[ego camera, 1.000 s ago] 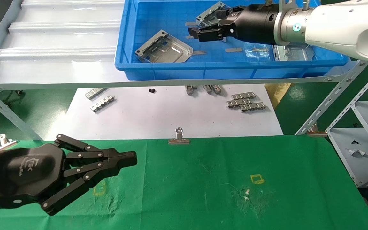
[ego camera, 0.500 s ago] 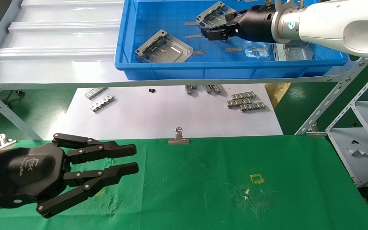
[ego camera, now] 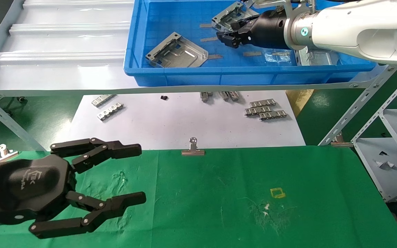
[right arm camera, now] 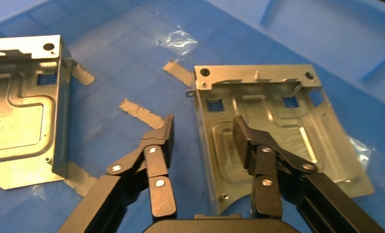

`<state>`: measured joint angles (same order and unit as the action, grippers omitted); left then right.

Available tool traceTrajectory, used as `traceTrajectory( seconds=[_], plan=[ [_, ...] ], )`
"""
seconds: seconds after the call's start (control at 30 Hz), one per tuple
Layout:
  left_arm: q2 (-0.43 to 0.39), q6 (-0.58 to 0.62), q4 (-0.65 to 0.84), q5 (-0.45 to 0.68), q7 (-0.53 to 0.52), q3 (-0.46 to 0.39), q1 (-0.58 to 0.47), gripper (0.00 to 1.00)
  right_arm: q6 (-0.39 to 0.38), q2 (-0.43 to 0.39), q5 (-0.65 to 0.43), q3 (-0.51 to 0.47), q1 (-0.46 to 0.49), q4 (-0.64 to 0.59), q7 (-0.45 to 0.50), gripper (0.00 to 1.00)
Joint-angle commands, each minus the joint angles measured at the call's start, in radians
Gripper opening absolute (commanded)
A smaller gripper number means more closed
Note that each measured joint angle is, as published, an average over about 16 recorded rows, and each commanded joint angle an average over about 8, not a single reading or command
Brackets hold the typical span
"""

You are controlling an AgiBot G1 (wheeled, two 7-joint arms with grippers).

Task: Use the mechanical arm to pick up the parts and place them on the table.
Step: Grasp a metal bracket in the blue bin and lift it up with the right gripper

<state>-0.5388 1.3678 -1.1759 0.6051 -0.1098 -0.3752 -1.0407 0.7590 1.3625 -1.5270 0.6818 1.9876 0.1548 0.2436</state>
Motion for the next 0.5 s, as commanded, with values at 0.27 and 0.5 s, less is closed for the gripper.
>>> traceTrajectory(
  seconds=[0.27, 0.5],
  plan=[
    [0.0, 0.0, 0.0, 0.0, 0.0, 0.0, 0.0, 1.0, -0.034, 0.002, 0.017, 0.04, -0.028, 0.041, 0.026, 0.0],
    [0.0, 0.0, 0.0, 0.0, 0.0, 0.0, 0.0, 1.0, -0.051, 0.0, 0.041, 0.072, -0.039, 0.066, 0.041, 0.0]
  ],
)
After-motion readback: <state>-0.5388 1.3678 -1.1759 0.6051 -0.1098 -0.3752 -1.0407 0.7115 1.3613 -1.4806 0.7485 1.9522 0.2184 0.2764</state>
